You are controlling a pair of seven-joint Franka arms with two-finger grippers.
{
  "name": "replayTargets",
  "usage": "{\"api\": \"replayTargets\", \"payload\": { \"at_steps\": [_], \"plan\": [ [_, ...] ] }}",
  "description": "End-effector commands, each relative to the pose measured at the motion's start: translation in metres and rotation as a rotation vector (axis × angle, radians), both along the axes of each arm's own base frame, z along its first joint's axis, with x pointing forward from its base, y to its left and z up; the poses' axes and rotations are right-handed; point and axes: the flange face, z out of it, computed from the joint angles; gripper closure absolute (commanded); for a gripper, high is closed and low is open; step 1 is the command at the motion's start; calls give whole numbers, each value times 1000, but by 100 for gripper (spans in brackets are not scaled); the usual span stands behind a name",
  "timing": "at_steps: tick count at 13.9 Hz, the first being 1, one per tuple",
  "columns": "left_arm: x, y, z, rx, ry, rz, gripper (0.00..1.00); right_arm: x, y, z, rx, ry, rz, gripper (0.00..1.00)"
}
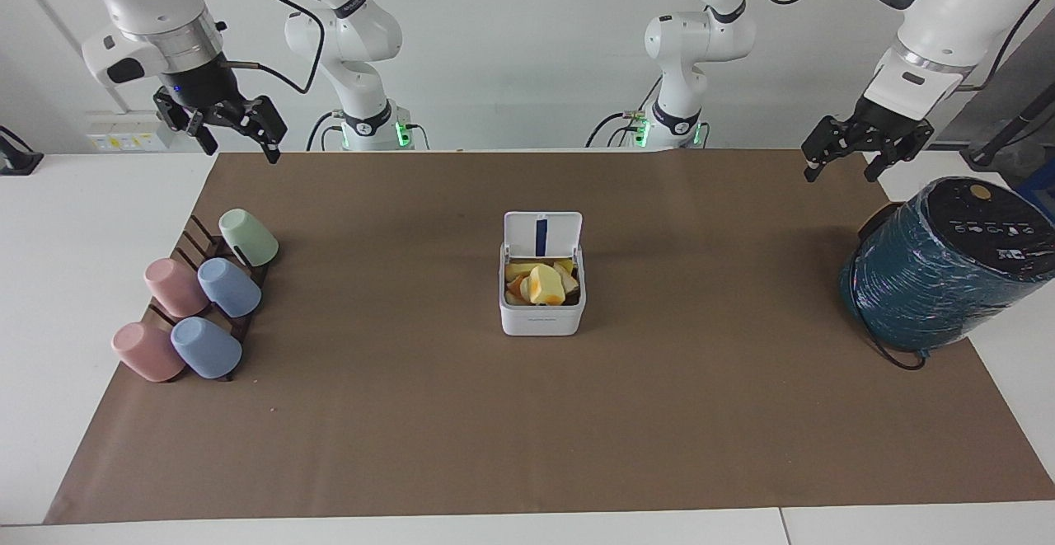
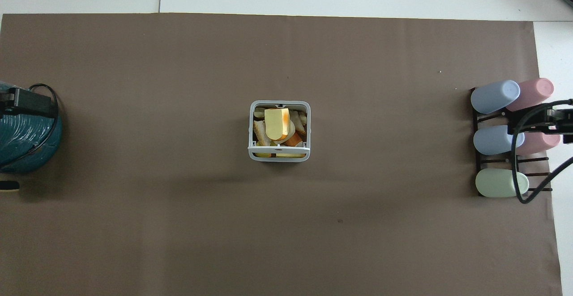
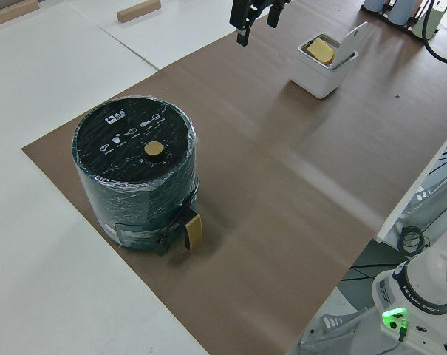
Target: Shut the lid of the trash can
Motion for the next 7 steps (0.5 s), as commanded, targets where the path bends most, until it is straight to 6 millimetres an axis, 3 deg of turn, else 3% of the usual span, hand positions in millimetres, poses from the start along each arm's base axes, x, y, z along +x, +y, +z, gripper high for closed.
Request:
{"api": "replayTargets", "payload": {
  "at_steps": [1,7],
  "plan": [
    [-11,-1,-2,2,14,13,0,-9,1,0,2,2,13,0],
    [-10,-4,-1,3,10,10,0,-9,1,0,2,2,15,0]
  ]
}}
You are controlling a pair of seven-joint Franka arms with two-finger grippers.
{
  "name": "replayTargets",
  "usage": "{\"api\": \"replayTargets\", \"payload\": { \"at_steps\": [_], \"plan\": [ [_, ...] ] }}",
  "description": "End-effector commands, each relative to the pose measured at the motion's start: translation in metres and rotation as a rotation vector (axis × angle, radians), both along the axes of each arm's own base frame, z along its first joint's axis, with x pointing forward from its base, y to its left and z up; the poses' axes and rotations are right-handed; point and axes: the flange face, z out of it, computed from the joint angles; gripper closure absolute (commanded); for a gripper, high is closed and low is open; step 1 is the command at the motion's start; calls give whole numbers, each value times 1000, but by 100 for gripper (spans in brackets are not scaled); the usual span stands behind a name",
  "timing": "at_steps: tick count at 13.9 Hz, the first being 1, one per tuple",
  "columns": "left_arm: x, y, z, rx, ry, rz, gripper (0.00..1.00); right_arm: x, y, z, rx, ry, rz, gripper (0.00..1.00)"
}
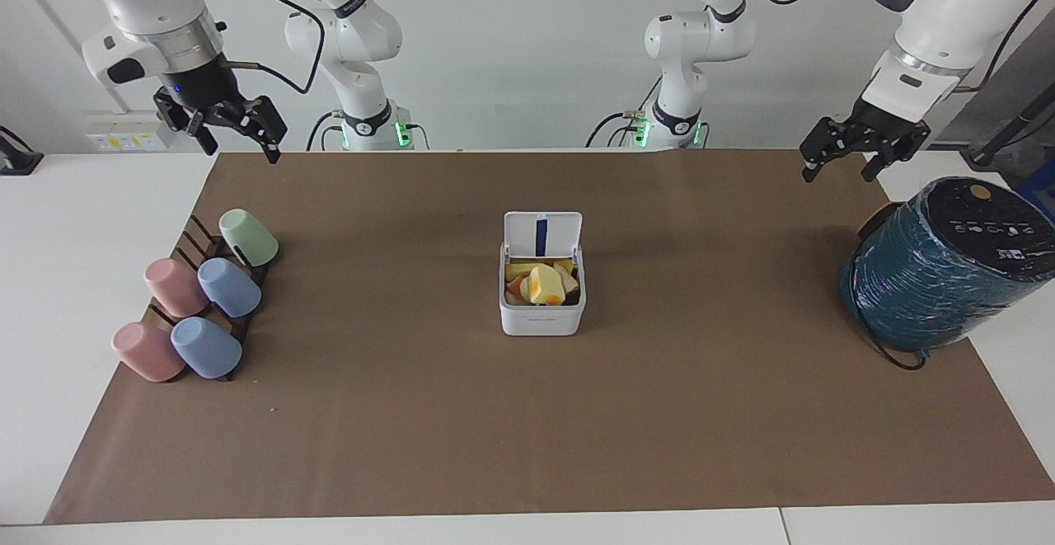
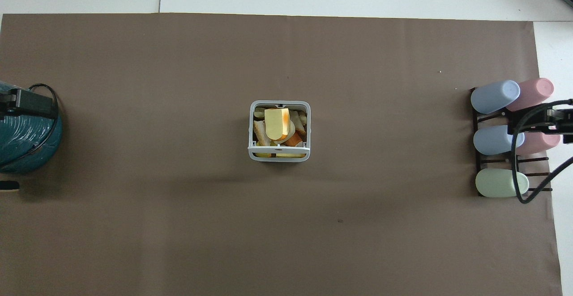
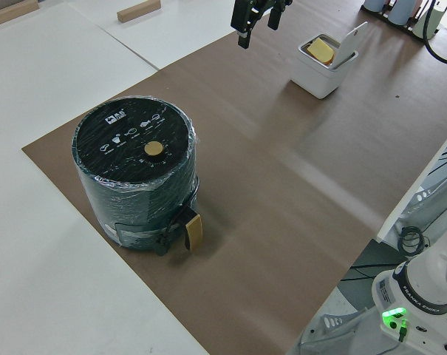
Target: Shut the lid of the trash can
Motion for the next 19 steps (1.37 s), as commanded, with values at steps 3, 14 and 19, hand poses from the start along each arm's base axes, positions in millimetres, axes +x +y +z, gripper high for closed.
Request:
{"api": "replayTargets", "payload": {
  "at_steps": [3,14,19],
  "plan": [
    [-6,-34,0,2,-27,-42,0,-9,0,0,1,1,16,0],
    [-57,-222,-42,-25,-62,-181,0,-9,0,0,1,1,19,0],
    [-90,-296,-65,-59,-88,-132,17,-9,0,0,1,1,19,0]
  ]
}}
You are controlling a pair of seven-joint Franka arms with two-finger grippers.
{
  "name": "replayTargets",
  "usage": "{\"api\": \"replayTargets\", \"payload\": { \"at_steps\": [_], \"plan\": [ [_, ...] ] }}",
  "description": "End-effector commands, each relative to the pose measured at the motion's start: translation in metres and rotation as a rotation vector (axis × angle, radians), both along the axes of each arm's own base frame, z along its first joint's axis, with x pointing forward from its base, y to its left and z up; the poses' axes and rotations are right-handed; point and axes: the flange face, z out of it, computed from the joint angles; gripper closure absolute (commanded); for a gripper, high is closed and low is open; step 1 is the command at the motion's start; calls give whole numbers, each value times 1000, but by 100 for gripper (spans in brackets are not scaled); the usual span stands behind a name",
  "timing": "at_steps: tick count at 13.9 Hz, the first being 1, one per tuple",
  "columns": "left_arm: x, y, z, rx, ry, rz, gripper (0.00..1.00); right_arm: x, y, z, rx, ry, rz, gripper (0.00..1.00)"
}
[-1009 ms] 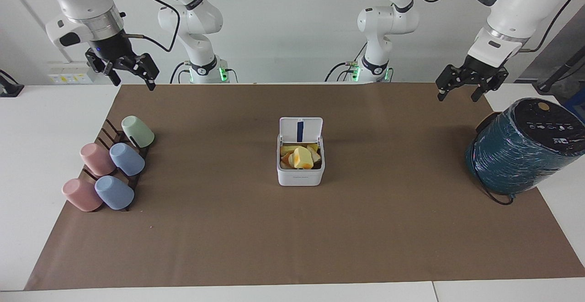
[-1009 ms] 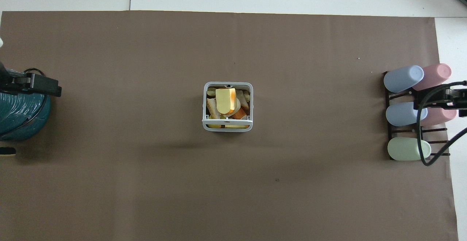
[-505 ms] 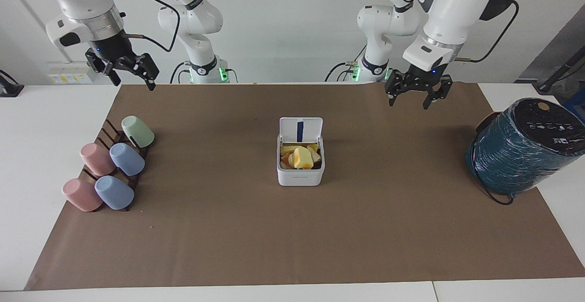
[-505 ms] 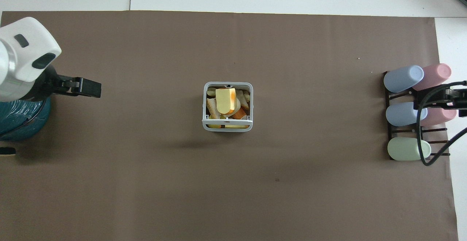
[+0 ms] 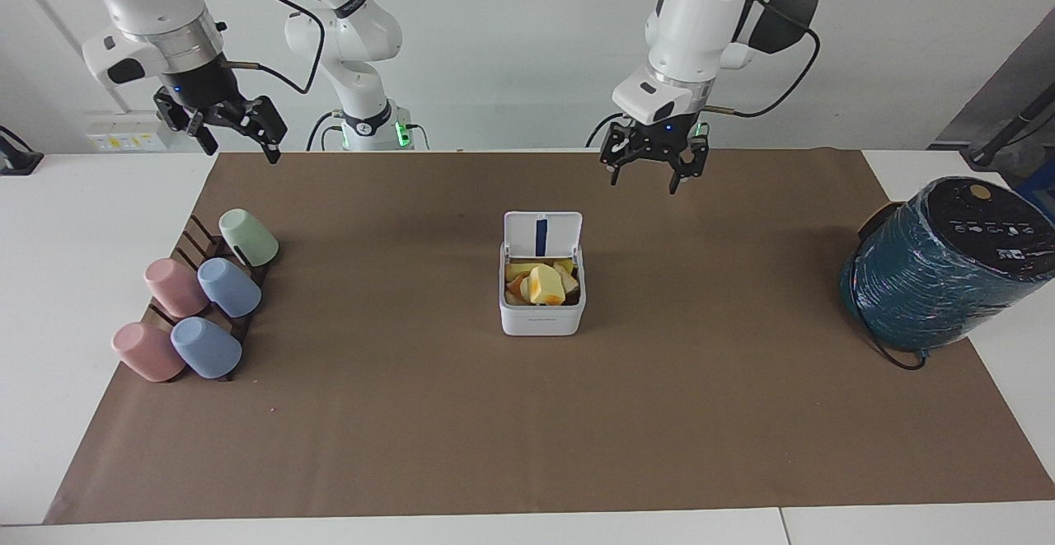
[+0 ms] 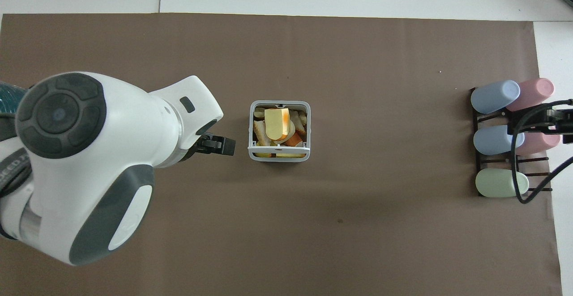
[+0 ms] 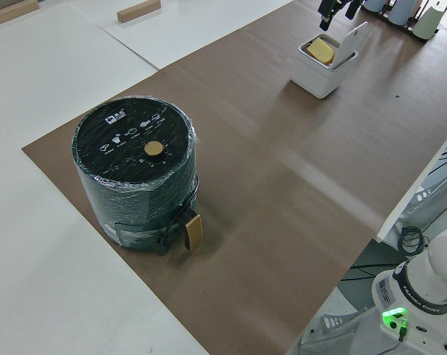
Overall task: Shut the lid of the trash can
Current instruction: 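Move the left gripper out toward the open white bin, then swing the white lid down over the bin with the left gripper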
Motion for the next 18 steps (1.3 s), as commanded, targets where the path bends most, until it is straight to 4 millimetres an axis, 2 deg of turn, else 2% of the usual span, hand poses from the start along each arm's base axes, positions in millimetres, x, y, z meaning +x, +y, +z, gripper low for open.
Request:
{"api": "replayTargets", "payload": {
  "at_steps": [1,2,3,4,5,6,8,10,16,18],
  "plan": [
    [-21,-26,-5,-36,-30,75,46,-9,0,0,1,1,19,0],
    [-25,-37,-8,-57,-42,107,65,-9,0,0,1,1,19,0],
    [-28,-45,-14,-69,-50,124,78,-8,1,0,2,1,19,0],
    [-35,-58,-23,-73,-49,117,82,-9,0,0,1,1,19,0],
    [-39,-69,-33,-79,-52,112,93,-9,0,0,1,1,19,0],
    [-37,-78,-42,-87,-55,131,100,-8,1,0,2,1,19,0],
    [-38,-90,-47,-109,-71,140,100,-9,0,0,1,1,21,0],
    [-32,-91,-49,-128,-93,139,100,-9,0,0,1,1,21,0],
    [-1,-100,-79,-180,-161,152,100,-9,0,0,1,1,21,0],
    [14,-94,-87,-203,-195,167,100,-9,0,0,1,1,21,0]
  ]
}}
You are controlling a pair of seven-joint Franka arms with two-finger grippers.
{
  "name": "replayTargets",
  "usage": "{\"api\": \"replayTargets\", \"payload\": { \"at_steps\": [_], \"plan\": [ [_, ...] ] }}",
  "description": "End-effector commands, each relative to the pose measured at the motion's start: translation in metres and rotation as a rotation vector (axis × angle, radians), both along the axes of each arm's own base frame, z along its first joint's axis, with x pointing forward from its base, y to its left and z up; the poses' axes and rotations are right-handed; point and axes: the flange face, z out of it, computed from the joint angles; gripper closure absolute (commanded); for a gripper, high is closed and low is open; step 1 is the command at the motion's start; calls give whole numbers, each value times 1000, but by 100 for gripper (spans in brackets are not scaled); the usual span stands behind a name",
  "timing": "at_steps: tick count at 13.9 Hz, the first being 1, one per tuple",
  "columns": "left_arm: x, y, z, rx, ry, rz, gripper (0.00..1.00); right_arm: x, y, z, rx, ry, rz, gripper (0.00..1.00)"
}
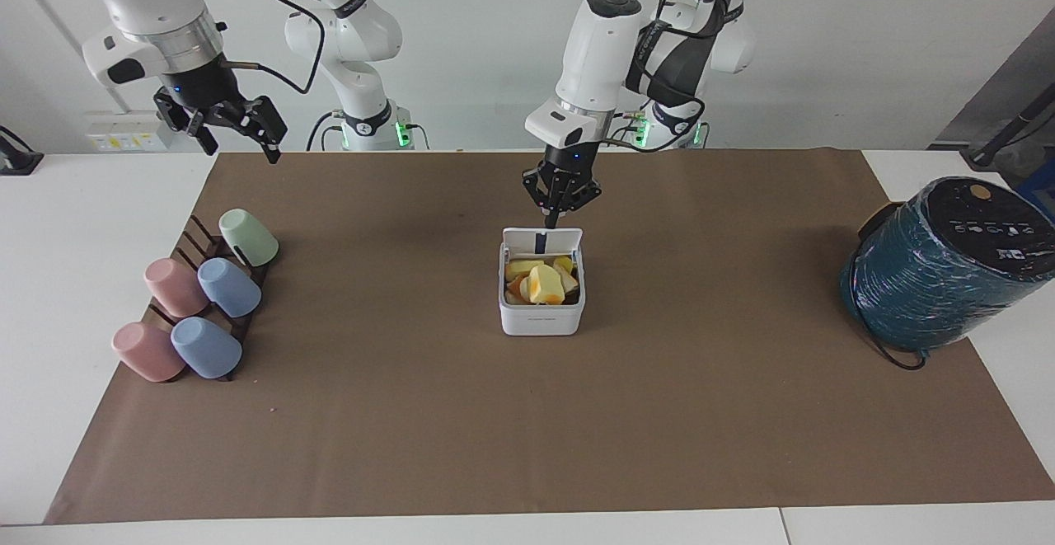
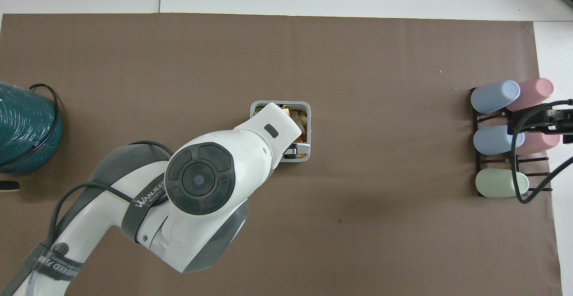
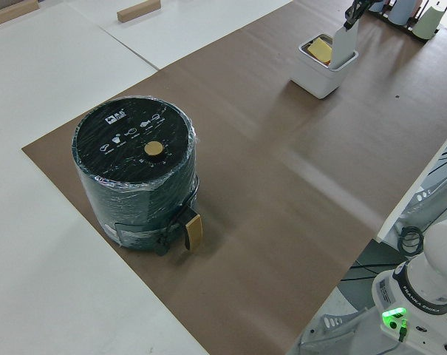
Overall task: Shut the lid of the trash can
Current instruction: 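Swing the white lid down over the bin with the left gripper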
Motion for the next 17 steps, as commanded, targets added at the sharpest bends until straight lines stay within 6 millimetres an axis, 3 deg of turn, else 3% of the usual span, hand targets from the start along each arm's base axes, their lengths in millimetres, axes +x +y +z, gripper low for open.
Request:
{"api": "replayTargets", "payload": {
  "at_steps": [1,3,7,13,17],
  "plan": [
    [20,3,-18,-24,-44,17,100,-8,1,0,2,1,21,0],
    [33,7,-29,-39,-67,35,100,-8,1,0,2,1,21,0],
    [54,-10,-67,-26,-54,36,100,-8,1,0,3,1,21,0],
    [59,-22,-107,7,-39,19,100,-8,0,0,1,1,21,0],
    [59,-24,-112,18,-23,23,100,-8,0,0,1,1,19,0]
  ]
}}
